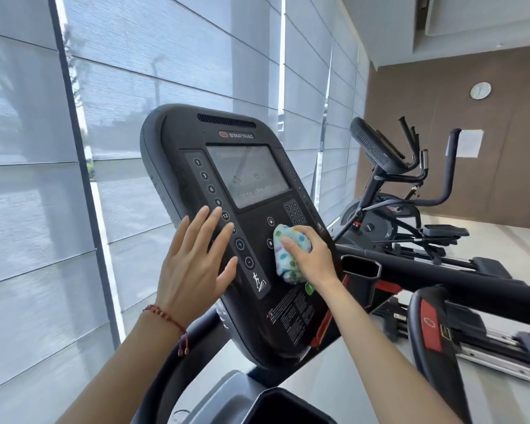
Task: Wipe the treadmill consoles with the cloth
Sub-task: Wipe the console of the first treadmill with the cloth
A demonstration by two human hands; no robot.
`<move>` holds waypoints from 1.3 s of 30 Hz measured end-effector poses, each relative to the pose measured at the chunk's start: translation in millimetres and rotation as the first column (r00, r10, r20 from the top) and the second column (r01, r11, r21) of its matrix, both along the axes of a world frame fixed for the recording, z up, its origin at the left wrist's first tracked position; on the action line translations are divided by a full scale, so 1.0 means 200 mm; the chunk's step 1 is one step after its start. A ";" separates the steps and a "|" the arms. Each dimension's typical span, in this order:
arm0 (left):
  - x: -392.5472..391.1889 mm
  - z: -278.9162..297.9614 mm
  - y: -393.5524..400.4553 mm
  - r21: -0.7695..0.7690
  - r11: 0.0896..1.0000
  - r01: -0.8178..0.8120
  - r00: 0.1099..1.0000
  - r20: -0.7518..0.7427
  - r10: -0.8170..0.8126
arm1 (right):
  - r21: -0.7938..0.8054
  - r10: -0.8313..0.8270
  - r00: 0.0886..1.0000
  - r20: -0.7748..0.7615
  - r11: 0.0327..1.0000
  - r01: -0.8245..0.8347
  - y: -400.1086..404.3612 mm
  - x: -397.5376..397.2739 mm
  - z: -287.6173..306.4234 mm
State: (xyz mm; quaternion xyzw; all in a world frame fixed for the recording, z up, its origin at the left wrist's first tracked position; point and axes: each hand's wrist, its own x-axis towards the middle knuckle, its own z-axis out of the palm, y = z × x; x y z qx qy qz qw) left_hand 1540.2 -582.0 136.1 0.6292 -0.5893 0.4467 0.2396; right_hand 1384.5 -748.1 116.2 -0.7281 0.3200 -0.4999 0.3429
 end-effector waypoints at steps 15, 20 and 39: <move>-0.31 -0.20 0.49 0.148 0.969 -0.200 0.969 -0.116 0.218 | -0.024 0.357 0.932 0.064 0.934 -0.356 0.46 -0.19 -0.09; -0.47 -0.32 0.72 0.208 0.933 -0.294 0.930 -0.162 0.329 | 0.011 0.483 0.875 0.041 0.875 -0.483 0.64 -0.25 -0.13; -0.67 -0.90 1.99 0.355 0.756 -0.549 0.689 -0.320 0.651 | 0.205 0.796 0.543 -0.267 0.598 -0.775 1.78 -0.07 -0.46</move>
